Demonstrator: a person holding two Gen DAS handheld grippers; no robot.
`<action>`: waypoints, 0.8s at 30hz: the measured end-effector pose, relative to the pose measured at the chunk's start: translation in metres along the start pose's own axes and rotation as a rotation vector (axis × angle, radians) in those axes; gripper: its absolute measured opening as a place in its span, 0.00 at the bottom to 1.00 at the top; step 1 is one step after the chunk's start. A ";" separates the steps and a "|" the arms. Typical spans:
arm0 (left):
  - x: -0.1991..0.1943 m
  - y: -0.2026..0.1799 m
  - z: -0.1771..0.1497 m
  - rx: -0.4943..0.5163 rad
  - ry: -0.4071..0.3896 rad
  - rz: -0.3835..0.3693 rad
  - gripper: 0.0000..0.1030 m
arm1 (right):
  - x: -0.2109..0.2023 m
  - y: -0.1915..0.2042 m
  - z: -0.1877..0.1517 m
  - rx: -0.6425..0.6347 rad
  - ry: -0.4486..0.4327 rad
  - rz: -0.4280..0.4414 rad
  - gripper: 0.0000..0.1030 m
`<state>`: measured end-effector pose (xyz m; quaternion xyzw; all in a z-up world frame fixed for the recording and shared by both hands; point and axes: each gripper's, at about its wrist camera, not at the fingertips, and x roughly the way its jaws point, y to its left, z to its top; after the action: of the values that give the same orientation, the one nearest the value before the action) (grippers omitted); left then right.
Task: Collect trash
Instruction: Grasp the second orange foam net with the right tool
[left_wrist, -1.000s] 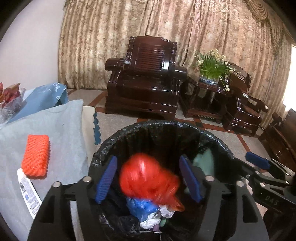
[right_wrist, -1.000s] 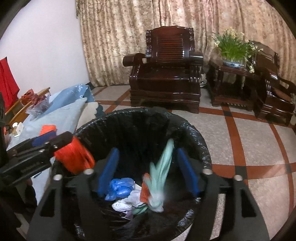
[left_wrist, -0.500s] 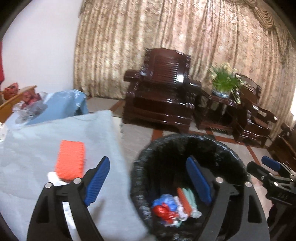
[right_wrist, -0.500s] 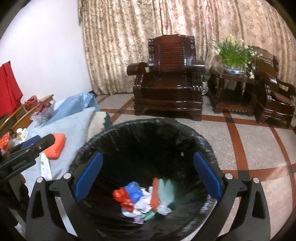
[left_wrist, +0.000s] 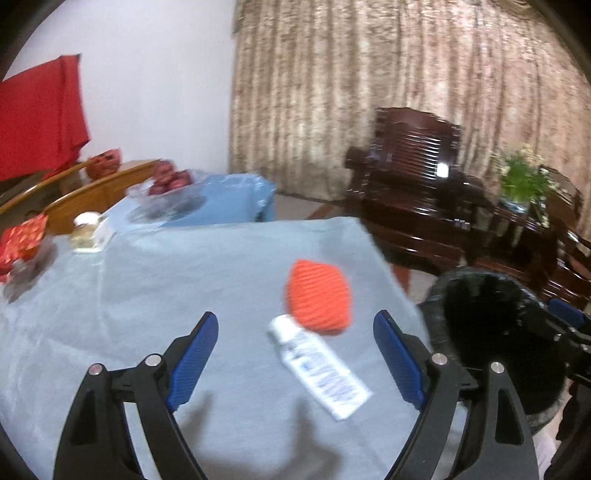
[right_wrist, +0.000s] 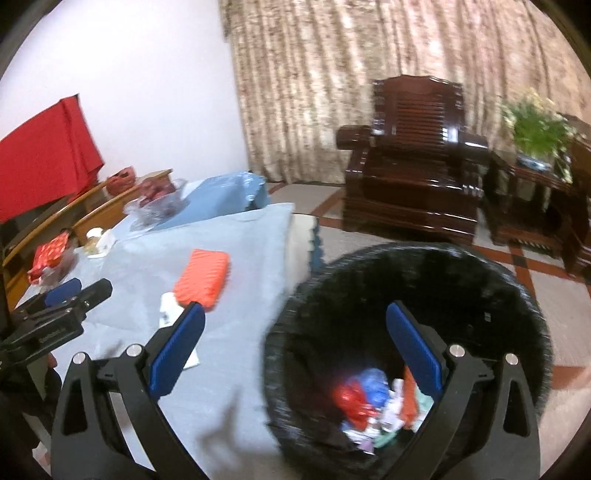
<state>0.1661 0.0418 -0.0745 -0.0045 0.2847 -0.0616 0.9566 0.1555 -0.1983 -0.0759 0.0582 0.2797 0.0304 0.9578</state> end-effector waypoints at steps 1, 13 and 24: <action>0.001 0.006 -0.003 -0.008 0.004 0.012 0.82 | 0.003 0.006 0.001 -0.009 -0.001 0.009 0.93; 0.012 0.056 -0.015 -0.045 0.030 0.105 0.82 | 0.044 0.066 0.007 -0.064 0.019 0.131 0.93; 0.026 0.091 -0.019 -0.092 0.049 0.165 0.79 | 0.122 0.106 0.020 -0.096 0.097 0.147 0.84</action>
<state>0.1877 0.1291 -0.1088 -0.0235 0.3098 0.0302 0.9500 0.2667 -0.0844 -0.1109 0.0312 0.3190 0.1168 0.9400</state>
